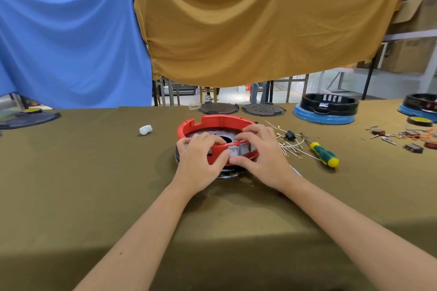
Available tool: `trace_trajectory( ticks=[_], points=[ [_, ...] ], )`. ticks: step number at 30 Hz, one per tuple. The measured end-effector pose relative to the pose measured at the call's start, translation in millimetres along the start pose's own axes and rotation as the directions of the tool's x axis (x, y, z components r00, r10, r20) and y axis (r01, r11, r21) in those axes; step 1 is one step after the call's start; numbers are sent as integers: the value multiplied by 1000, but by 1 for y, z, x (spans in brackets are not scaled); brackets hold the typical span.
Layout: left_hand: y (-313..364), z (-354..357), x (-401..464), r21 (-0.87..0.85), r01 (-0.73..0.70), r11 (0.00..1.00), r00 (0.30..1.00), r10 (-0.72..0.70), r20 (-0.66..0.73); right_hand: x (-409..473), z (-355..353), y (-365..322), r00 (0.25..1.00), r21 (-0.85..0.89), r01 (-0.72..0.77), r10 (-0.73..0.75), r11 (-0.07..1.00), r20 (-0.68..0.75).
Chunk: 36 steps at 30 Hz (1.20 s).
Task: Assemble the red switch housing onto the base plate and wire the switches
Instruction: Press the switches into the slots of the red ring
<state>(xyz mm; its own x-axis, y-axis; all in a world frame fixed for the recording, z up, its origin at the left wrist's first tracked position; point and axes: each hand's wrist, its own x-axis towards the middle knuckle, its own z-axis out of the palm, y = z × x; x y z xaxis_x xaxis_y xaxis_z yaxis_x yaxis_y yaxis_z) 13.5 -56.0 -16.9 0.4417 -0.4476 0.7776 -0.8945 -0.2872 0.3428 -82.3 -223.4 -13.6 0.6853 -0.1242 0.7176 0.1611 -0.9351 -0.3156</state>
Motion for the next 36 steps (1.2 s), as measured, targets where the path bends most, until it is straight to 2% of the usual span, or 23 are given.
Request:
trace_trajectory(
  ticks=[5,27,36],
  points=[
    [1,1,1,-30,21,999,1000,-21,-7,2,-1,3,998,83,-55,51,995,43],
    [1,8,7,-45,96,994,995,-95,34,9,1,-3,994,49,-113,113,992,-1],
    [-3,2,0,-4,-3,1000,998,3,65,0,-4,1,996,98,-66,60,993,66]
  ],
)
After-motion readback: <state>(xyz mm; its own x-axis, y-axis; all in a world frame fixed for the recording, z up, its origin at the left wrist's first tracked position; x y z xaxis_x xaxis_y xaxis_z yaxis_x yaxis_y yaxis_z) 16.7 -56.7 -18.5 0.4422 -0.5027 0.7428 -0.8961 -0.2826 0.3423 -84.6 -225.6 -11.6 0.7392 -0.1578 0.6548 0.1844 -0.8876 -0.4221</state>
